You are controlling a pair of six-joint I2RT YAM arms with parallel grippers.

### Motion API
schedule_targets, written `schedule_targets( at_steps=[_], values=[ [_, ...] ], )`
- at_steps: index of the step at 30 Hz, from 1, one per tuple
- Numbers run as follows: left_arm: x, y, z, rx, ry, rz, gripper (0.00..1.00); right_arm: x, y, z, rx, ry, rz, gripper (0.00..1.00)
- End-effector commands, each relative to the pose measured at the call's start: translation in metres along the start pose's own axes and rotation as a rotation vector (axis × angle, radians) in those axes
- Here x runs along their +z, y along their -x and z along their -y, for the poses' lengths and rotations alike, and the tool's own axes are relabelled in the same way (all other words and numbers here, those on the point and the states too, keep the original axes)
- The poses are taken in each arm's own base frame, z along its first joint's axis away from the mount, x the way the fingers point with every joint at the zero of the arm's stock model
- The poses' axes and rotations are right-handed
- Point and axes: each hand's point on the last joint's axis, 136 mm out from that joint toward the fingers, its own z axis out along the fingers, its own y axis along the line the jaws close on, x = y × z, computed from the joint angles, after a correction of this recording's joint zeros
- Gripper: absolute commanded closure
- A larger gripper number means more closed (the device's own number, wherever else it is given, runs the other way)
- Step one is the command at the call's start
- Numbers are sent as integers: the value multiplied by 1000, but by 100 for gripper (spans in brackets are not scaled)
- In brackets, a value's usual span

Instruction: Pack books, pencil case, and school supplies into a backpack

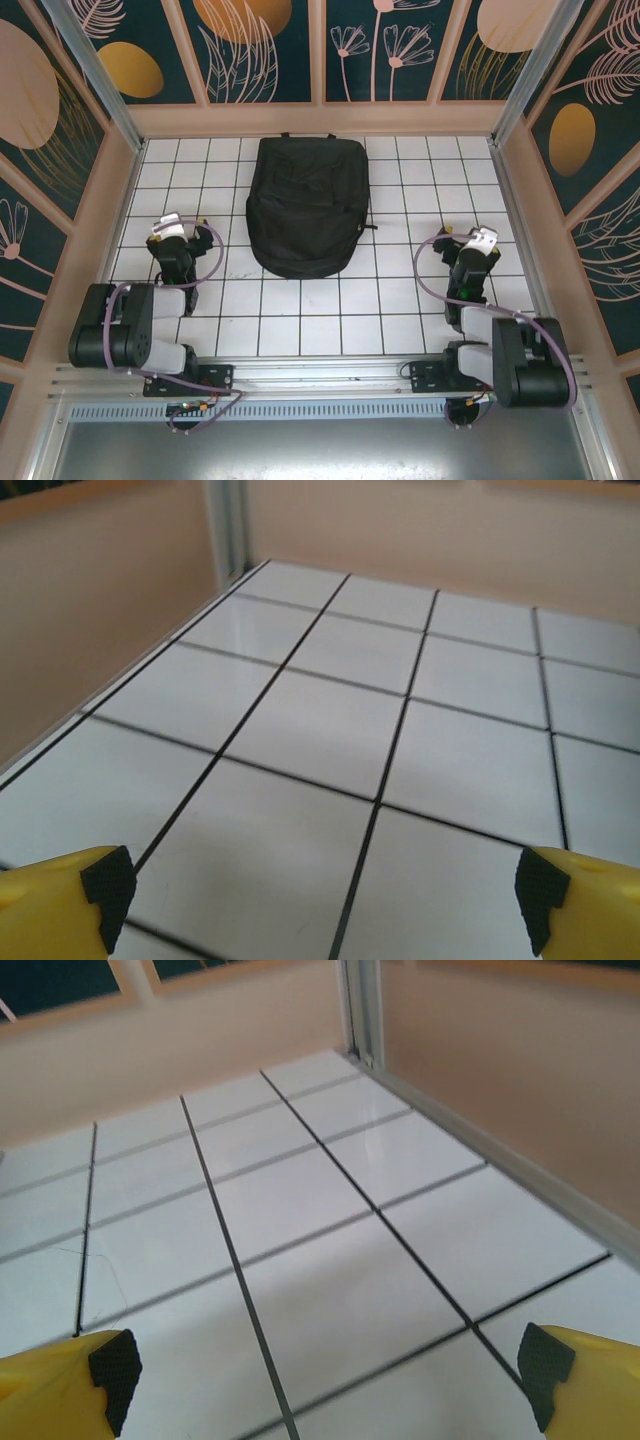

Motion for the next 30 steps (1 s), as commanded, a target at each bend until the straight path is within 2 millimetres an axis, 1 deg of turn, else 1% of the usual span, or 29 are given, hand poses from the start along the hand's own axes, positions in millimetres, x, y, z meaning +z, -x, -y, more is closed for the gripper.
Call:
schedule_targets(
  at_steps=[1,2,3,4,5,6,7,8,9,11,16,18,19,20,21,22,24,25,26,27,28,30],
  values=[
    [-3,30,24,21,-141,155,1,7,46,-18,45,90,167,1],
    [0,28,25,29,-138,130,1,10,47,-23,20,115,172,1],
    [0,29,25,28,-138,141,1,11,46,-26,12,148,182,1],
    [1,28,25,28,-138,133,1,11,41,-24,20,156,192,1],
    [1,28,25,30,-138,136,1,13,33,-28,8,203,175,1],
    [1,28,25,30,-139,135,1,18,31,-33,-5,220,177,1],
    [2,27,25,30,-139,131,1,26,23,-43,-54,235,136,1],
    [2,28,25,31,-138,133,1,38,15,-51,-79,253,53,1],
    [2,28,25,33,-137,129,1,37,20,-55,-83,274,80,1],
    [3,27,25,34,-138,127,1,37,18,-50,-72,261,73,1],
    [1,29,26,40,-137,134,1,35,19,-55,-94,252,85,1],
    [-1,27,35,65,-191,130,1,34,21,-48,-80,205,102,1],
    [-5,26,39,74,-220,137,1,28,21,-54,-97,246,113,1],
    [-8,26,45,89,-256,146,1,19,19,-65,-130,333,124,1],
    [-10,26,47,94,-269,148,1,9,15,-79,-171,440,124,1],
    [-9,26,48,95,-274,147,1,6,14,-86,-183,493,124,1],
    [-6,26,46,82,-263,139,1,18,10,-88,-153,551,53,1],
    [0,28,36,52,-199,129,1,21,13,-80,-122,524,57,1],
    [3,26,30,45,-162,120,1,28,14,-72,-100,458,48,1],
    [2,27,30,45,-163,124,1,35,15,-65,-91,383,45,1],
    [2,27,29,48,-161,123,1,37,15,-63,-95,353,47,1],
    [2,27,30,48,-162,126,1,37,15,-63,-96,352,46,1]
  ],
)
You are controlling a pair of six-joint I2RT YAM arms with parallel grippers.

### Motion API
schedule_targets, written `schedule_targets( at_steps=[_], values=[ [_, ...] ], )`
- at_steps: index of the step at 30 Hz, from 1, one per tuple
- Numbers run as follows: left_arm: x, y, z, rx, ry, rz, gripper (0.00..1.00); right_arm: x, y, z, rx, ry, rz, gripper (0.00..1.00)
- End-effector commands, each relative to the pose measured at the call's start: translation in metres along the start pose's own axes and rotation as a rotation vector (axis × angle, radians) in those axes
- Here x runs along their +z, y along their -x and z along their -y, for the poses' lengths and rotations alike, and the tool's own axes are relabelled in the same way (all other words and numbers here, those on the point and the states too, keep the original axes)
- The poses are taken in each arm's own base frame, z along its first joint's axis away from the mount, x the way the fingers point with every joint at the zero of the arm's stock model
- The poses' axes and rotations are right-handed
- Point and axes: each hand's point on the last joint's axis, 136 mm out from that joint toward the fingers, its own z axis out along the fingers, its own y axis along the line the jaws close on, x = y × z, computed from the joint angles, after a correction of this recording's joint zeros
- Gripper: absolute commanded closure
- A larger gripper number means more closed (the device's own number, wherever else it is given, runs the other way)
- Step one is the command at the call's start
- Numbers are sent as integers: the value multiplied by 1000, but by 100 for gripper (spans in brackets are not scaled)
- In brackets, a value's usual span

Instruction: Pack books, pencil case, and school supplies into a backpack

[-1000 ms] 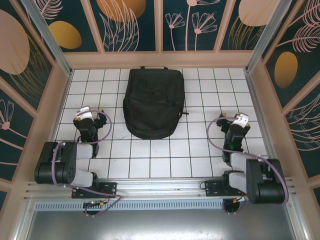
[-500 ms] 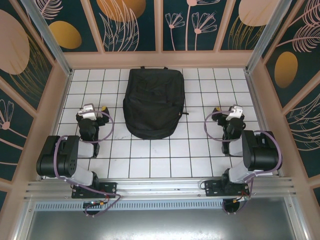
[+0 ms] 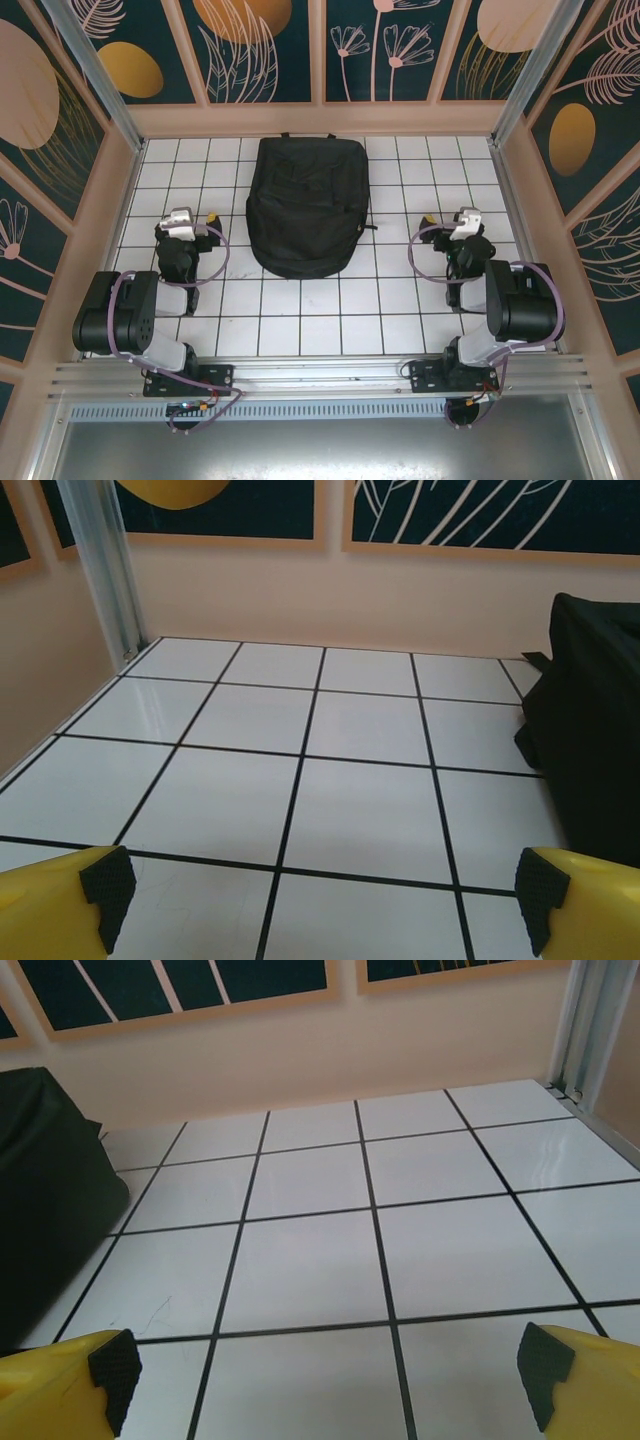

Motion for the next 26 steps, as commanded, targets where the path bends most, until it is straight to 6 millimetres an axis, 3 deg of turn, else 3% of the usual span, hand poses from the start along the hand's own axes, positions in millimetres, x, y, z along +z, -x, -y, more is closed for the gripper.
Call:
schedule_targets(
  at_steps=[1,26],
  values=[
    [3,9,-4,-14,23,30,1,3,4,2,12,-22,7,1],
    [2,10,-3,-14,16,34,1,4,4,1,3,-31,5,1]
  ],
)
